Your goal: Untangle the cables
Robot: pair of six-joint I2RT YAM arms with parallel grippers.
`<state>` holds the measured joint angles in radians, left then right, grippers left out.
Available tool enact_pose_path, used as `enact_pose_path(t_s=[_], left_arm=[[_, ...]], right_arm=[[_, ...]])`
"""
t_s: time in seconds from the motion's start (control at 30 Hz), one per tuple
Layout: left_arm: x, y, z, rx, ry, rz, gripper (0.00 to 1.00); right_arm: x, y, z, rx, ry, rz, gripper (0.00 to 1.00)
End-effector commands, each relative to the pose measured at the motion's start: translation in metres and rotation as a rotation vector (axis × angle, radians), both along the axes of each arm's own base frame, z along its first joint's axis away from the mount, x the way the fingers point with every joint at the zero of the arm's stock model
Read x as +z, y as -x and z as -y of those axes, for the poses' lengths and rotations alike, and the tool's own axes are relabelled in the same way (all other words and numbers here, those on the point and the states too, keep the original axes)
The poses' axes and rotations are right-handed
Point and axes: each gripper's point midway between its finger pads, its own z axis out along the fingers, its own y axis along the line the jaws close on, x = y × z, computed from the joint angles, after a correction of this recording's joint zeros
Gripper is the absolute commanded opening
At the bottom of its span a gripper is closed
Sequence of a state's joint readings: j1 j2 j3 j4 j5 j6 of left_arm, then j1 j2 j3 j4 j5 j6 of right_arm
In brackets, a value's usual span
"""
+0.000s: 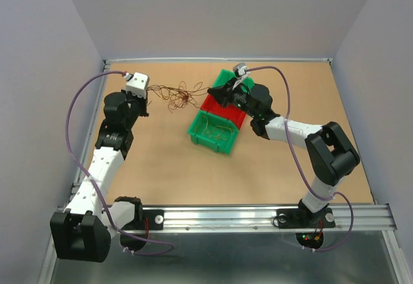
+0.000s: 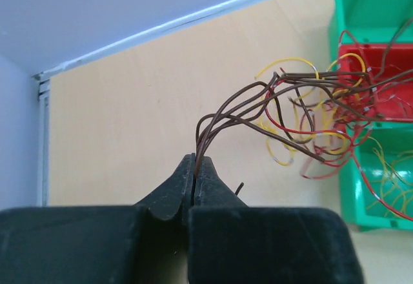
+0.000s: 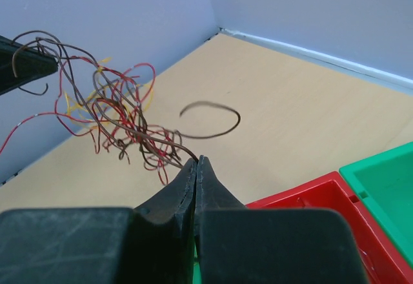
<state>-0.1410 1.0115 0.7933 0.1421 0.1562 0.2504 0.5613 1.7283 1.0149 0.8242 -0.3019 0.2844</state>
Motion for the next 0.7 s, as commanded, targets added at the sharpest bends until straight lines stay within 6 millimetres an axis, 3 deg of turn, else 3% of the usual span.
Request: enact_pose_path(t_s=[0.0,0.17,0.27,0.3,0.43,0.6,0.67], left_arm=[[0.033,-0.008,-0.032,0.093,0.111,0.111,0.00],[0.039,-0.016,-0.080,0.210,0.249,0.130,0.00],[0.041,-0.016,-0.117,0.268,0.327,0.151,0.00],[0.042,-0.014,-0.138,0.317,0.368,0.159,0.00],[0.040,-0.012,-0.169,0.365,0.444,0.164,0.00],[0.030,-0.017,-0.176,0.358,0.463,0.140,0.00],[0.026,-0.019,-0.181,0.378,0.476,0.131,0.00]], right_arm=[[0.032,-0.002,0.017,-0.065,-0.067,0.072,0.01],[0.036,-0.003,0.032,-0.121,-0.082,0.070,0.01],[0.044,0.000,0.039,-0.149,-0.094,0.084,0.00],[0.042,0.000,0.042,-0.157,-0.090,0.079,0.01],[0.047,0.000,0.055,-0.208,-0.103,0.084,0.01],[0.051,-0.003,0.076,-0.267,-0.116,0.083,0.01],[0.055,-0.005,0.096,-0.324,-0.132,0.084,0.01]])
